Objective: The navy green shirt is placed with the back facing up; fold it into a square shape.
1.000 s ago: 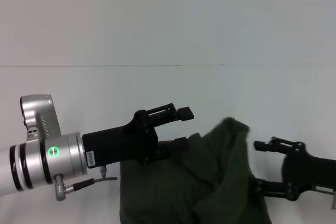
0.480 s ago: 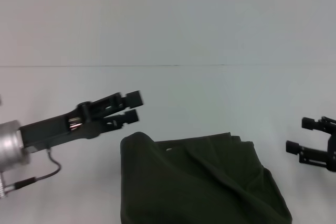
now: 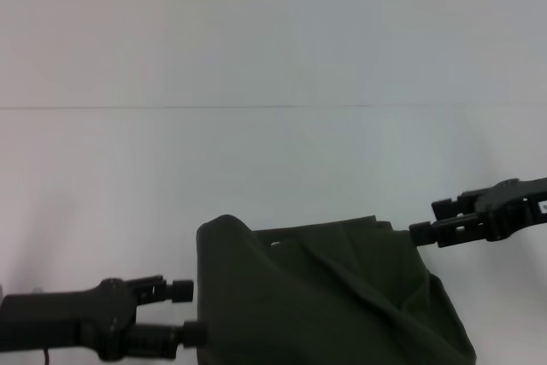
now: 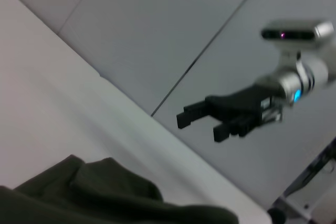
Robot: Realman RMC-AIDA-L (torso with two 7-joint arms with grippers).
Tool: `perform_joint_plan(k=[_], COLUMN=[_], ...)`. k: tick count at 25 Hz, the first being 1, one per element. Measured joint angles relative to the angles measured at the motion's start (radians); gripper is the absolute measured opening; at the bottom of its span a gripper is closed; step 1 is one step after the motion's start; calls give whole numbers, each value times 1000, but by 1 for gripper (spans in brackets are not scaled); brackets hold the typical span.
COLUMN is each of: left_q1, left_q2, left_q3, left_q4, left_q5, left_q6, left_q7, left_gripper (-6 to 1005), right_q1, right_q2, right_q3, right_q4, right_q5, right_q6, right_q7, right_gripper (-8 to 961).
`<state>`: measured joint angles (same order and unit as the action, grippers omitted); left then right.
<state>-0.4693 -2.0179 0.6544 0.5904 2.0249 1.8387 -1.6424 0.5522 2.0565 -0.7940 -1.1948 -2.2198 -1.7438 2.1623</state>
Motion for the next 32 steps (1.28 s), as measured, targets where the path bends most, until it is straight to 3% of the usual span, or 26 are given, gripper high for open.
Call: perform_joint_plan(k=[3, 5, 6, 13, 19, 24, 32], left_q1=[33, 41, 44, 56, 72, 83, 130], left_q2=[-3, -3, -6, -28, -32, -31, -38], left_q3=[0, 1, 2, 2, -1, 1, -15], left_q4=[14, 20, 27, 49, 49, 70, 100], left_q5=[32, 52, 73, 140, 148, 161, 181], left_q6=[-7, -5, -4, -5, 3, 26, 3], left_q7=[135, 178, 200, 262, 315, 365, 498], left_gripper=[952, 952, 952, 951, 951, 951, 951], right_q1=[93, 154, 200, 313, 370, 413, 431], right_q2=[-16, -14, -6, 29, 38, 37, 44], right_q3=[-36, -43, -58, -175, -318, -359, -494], right_q4=[14, 22, 21, 25, 32, 91, 137], right_q5=[-101, -160, -215, -358, -392, -446, -462], right_q6=[-39, -61, -78, -93, -50, -6, 77], right_q7=[196, 282, 346, 469, 563, 583, 612], right_gripper=[822, 819, 818, 807, 786, 768, 740])
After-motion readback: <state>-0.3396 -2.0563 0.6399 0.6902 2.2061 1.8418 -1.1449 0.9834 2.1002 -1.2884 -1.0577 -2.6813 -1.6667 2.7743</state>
